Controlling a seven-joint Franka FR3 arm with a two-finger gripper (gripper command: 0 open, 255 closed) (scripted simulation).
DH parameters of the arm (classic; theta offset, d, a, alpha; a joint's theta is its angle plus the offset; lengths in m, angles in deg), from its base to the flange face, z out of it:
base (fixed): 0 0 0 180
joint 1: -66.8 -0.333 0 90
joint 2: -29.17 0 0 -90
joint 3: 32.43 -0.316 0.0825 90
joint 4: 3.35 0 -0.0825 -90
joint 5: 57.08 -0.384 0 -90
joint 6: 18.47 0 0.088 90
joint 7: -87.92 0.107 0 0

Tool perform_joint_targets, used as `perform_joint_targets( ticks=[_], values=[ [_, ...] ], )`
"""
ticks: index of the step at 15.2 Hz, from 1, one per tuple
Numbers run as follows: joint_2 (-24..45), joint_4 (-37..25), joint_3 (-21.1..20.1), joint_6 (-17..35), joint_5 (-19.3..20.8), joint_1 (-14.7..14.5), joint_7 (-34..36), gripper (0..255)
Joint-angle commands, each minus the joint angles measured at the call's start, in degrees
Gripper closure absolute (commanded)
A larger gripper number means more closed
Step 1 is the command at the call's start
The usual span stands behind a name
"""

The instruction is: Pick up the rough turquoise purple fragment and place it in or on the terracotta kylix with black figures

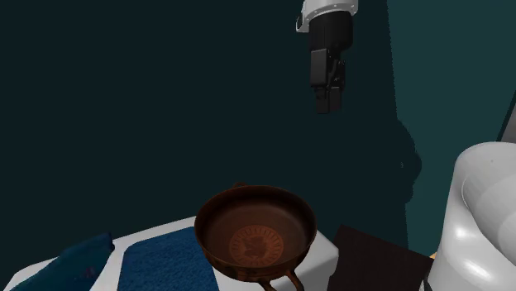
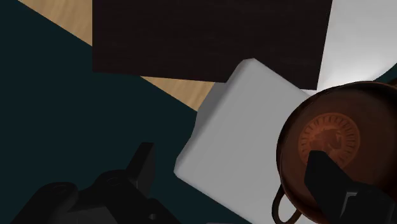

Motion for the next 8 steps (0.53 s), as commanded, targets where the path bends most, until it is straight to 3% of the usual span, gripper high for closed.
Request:
perform_joint_targets(
  ticks=[1, 8],
  values=[
    [0.0, 0.0, 0.0, 0.0, 0.0, 0.0, 0.0, 0],
    [9.0, 1.3, 0.5, 14.0, -1.9, -6.6, -10.5, 0]
  ],
)
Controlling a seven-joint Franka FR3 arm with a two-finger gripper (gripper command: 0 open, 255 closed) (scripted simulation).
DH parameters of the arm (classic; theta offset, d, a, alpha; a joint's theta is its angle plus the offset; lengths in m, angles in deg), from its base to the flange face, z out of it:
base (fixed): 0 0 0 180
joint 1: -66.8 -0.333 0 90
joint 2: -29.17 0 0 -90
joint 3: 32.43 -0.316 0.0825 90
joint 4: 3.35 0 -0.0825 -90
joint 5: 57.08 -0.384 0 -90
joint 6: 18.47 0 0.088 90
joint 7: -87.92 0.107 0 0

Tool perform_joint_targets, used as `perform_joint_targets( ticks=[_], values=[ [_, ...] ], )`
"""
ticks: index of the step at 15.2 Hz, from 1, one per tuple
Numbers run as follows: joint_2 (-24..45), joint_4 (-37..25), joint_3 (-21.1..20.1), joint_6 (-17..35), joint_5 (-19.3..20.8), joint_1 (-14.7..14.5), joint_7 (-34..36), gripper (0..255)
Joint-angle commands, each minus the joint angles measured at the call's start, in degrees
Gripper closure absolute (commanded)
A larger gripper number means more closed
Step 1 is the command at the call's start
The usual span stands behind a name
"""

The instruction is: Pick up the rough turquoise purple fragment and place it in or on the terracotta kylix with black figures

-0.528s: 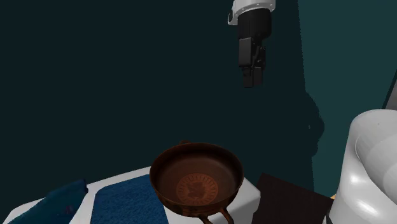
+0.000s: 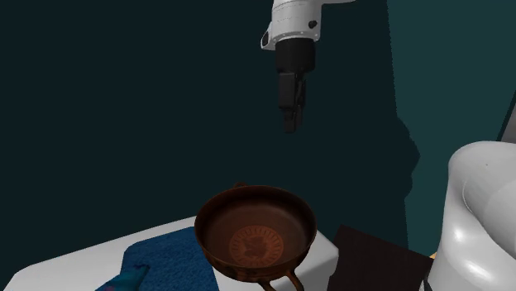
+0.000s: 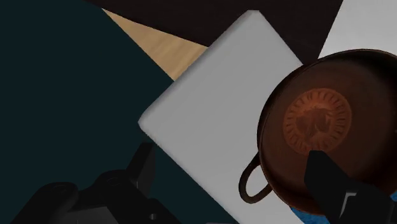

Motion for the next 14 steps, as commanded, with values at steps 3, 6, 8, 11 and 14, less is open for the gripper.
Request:
perform_joint_targets(
  ticks=[3, 6, 8, 11, 14],
  values=[
    [5.8, -0.7, -0.2, 7.3, -1.7, -4.0, -6.0, 0],
    [10.0, -1.4, -0.3, 12.4, -3.0, -6.8, -10.7, 0],
    [12.8, -2.1, -0.6, 15.5, -4.0, -8.7, -13.9, 0],
    [17.0, -3.5, -1.0, 19.7, -5.7, -11.4, -18.6, 0],
    [21.0, -5.1, -1.6, 23.6, -7.3, -14.1, -23.5, 0]
  ],
)
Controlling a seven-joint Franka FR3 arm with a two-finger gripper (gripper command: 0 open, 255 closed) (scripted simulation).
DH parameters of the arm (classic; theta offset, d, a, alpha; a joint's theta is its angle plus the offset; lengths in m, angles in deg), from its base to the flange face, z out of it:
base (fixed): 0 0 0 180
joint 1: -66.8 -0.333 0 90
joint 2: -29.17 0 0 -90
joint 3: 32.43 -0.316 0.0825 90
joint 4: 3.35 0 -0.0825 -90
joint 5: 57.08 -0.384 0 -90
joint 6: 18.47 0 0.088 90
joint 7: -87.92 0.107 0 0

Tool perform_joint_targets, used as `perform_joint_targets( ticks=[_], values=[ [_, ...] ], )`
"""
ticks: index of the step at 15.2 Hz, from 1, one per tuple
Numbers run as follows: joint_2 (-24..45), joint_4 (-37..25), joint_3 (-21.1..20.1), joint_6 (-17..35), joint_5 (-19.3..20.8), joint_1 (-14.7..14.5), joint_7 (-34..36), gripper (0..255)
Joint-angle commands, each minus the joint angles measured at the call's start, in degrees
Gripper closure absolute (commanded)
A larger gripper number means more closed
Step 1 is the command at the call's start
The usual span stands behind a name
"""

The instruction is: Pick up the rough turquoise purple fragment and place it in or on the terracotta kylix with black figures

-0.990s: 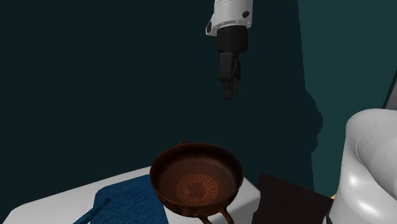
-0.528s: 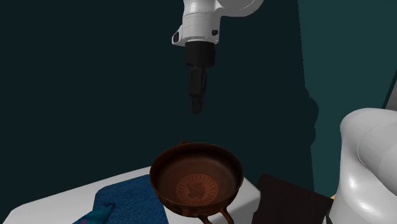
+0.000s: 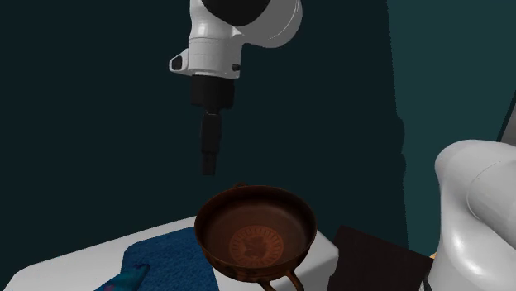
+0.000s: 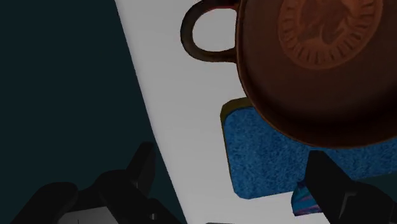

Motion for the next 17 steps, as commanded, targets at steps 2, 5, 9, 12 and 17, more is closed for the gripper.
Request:
perform_joint_targets(
  ticks=[2, 5, 9, 12, 17],
  values=[
    [3.5, -1.5, -1.0, 3.6, -1.8, -2.7, -4.7, 0],
    [7.2, -3.3, -1.9, 6.8, -3.6, -5.2, -9.5, 0],
    [11.6, -5.8, -3.5, 10.5, -5.9, -8.2, -16.0, 0],
    [14.6, -7.7, -4.8, 12.9, -7.4, -10.3, -20.8, 0],
    [16.8, -6.9, -5.3, 16.0, -8.1, -10.8, -21.5, 0]
  ],
)
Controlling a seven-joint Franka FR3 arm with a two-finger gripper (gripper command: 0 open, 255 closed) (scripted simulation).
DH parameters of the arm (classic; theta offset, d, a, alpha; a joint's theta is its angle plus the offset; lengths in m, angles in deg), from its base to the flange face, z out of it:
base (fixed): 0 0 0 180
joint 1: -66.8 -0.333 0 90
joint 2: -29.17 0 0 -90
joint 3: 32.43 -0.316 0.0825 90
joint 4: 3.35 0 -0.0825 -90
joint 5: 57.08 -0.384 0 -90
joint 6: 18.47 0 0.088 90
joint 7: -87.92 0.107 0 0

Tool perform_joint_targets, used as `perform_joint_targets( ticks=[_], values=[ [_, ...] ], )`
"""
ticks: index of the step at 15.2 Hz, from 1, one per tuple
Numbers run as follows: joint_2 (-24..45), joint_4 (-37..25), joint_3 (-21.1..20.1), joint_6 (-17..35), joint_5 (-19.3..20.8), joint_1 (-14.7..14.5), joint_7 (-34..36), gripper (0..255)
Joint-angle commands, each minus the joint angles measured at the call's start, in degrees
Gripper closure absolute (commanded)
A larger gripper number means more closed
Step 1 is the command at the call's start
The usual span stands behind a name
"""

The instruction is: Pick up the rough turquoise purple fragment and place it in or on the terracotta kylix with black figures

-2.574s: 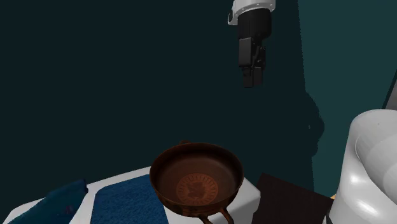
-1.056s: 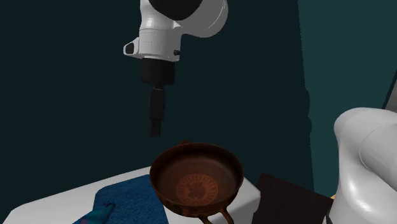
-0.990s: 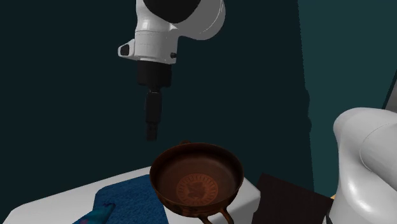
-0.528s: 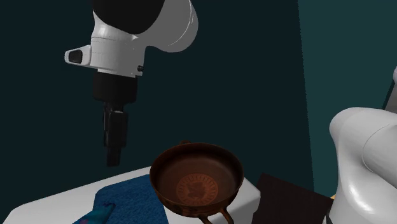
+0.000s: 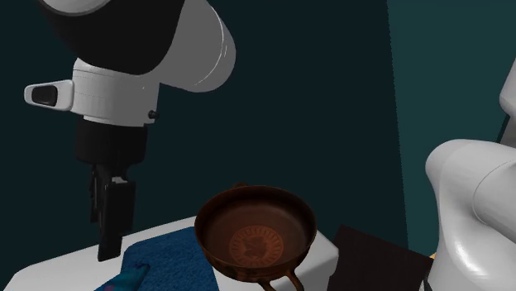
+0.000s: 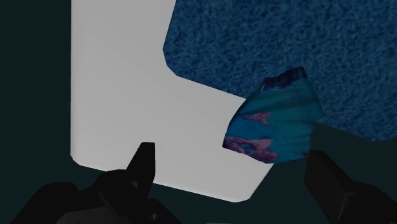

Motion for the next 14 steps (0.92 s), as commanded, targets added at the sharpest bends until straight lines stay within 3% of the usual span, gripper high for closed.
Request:
perform_joint_targets(
  ticks=[1, 11, 12, 14],
  values=[
    [1.1, 0.3, -0.2, 1.5, -0.3, -0.2, -0.3, 0],
    [2.4, 0.8, -0.4, 3.3, -0.6, -0.4, -0.5, 0],
    [2.4, 0.8, -0.4, 3.3, -0.6, -0.4, -0.5, 255],
    [2.4, 0.8, -0.4, 3.3, -0.6, -0.4, -0.5, 255]
  ],
)
